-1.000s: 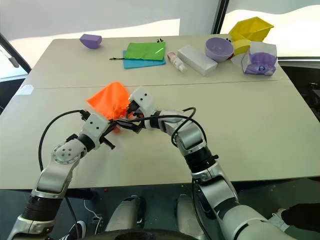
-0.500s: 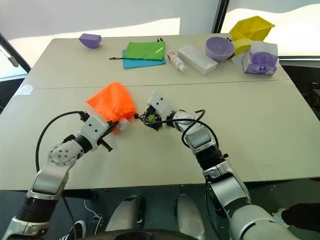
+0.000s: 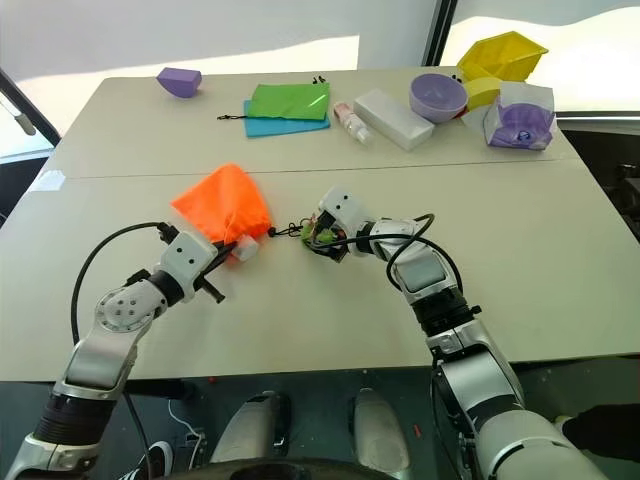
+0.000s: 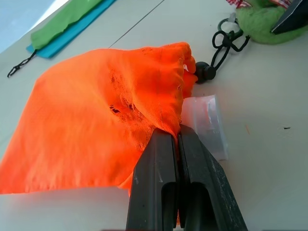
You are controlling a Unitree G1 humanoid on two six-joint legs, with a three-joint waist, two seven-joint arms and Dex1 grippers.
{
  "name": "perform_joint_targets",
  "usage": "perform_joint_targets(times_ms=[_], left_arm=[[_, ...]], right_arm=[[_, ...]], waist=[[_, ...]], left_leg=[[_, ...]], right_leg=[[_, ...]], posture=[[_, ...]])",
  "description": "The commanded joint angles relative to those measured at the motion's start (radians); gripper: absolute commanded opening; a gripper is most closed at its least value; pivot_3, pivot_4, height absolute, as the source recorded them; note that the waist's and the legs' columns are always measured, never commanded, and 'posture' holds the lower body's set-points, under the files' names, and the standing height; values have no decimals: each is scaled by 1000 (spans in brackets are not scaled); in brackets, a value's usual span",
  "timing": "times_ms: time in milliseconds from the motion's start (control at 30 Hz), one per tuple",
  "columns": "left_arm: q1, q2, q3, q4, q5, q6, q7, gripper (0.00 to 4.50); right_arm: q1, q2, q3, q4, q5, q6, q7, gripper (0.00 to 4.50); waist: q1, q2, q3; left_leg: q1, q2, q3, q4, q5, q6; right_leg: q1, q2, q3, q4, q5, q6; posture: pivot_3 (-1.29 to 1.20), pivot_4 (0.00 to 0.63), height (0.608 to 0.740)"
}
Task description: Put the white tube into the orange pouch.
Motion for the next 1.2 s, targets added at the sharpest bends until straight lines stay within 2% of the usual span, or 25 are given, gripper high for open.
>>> perform_joint_targets(times_ms=[33,100,200,300,367,433,800,1000,1200], left_arm=[[11,5,-16,9,6,11,-11,0],[11,6,-15,8,7,11,-11,0],[13,6,-13,3,6,14,-12,0],[19,8,-12,-1,6,14,-13,0],[25,10,-10,-5,6,13,-13,0],[29,10,-8,-9,5,14,-14,0],[49,49,14,-7,-18,-25,-58,0],[75,102,30,5,-52,-104,-135,0],[76,131,47,31,-95,-150,-192,0]], right_arm=[[7,20,6,-6,8,16,10,4105],[9,24,9,1,1,23,9,4105],[1,31,-24,2,17,9,-2,3351],[6,26,-53,-36,43,17,6,1985],[20,12,-66,-73,56,21,15,900],[37,0,-73,-113,69,38,26,47],[162,-108,-111,-477,230,253,104,47],[156,-184,-149,-480,257,260,116,47],[130,-198,-164,-462,275,255,106,47]], waist=[[0,0,0],[0,0,0],[0,0,0],[0,0,0],[1,0,0],[1,0,0],[3,0,0],[3,0,0],[2,0,0]], left_leg=[[0,0,0,0,0,0],[0,-1,0,0,0,0],[0,-1,0,0,0,0],[0,0,0,0,0,0],[0,0,0,0,0,0],[0,0,0,0,0,0],[0,0,0,0,0,0],[0,0,0,0,0,0],[-1,0,0,-1,0,0]], right_leg=[[0,0,0,0,0,0],[0,0,0,0,0,0],[0,0,0,0,0,0],[0,0,0,0,0,0],[0,0,0,0,0,0],[0,0,0,0,0,0],[1,-1,0,-1,0,0],[0,-1,0,-1,0,0],[-1,-1,0,-2,0,0]], posture=[[0,150,740],[0,150,740],[0,150,740],[0,150,740],[0,150,740],[0,150,740],[0,150,740],[0,150,740],[0,150,740]])
